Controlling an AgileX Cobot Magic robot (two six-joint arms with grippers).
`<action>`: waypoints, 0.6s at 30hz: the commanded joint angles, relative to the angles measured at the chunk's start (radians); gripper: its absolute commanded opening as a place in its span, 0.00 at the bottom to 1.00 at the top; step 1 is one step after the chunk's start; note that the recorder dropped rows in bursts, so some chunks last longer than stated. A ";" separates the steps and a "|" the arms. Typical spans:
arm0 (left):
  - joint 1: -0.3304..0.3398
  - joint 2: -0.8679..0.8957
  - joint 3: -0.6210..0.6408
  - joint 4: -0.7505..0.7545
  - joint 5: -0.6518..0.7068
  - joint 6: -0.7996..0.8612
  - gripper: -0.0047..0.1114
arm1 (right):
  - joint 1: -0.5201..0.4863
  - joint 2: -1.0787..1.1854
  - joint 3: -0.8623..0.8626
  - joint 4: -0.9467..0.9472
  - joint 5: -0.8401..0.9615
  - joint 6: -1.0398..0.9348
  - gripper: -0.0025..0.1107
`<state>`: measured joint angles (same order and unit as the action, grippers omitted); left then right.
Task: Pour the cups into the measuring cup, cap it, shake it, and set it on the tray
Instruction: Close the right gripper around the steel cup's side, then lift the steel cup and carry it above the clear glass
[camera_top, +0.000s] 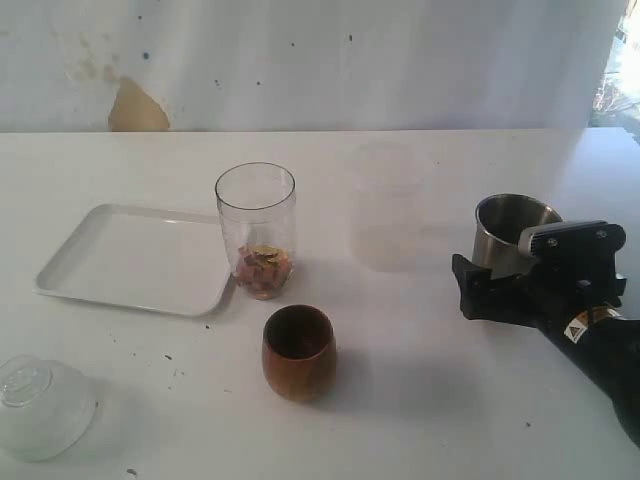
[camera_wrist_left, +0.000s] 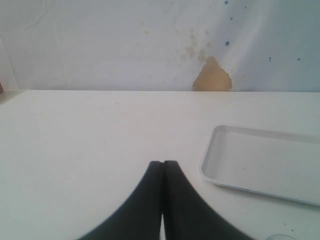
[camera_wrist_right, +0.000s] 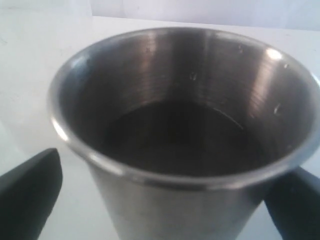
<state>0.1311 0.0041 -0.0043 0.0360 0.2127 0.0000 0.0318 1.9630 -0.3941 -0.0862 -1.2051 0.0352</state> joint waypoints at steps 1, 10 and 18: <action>-0.005 -0.004 0.004 -0.003 -0.010 0.000 0.05 | -0.004 0.004 -0.005 -0.013 -0.016 -0.002 0.95; -0.005 -0.004 0.004 -0.003 -0.010 0.000 0.05 | -0.004 0.004 -0.014 -0.076 -0.016 0.018 0.95; -0.005 -0.004 0.004 -0.003 -0.010 0.000 0.05 | -0.004 0.004 -0.018 -0.047 -0.016 0.017 0.95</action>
<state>0.1311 0.0041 -0.0043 0.0360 0.2127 0.0000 0.0318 1.9630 -0.4049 -0.1428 -1.2051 0.0498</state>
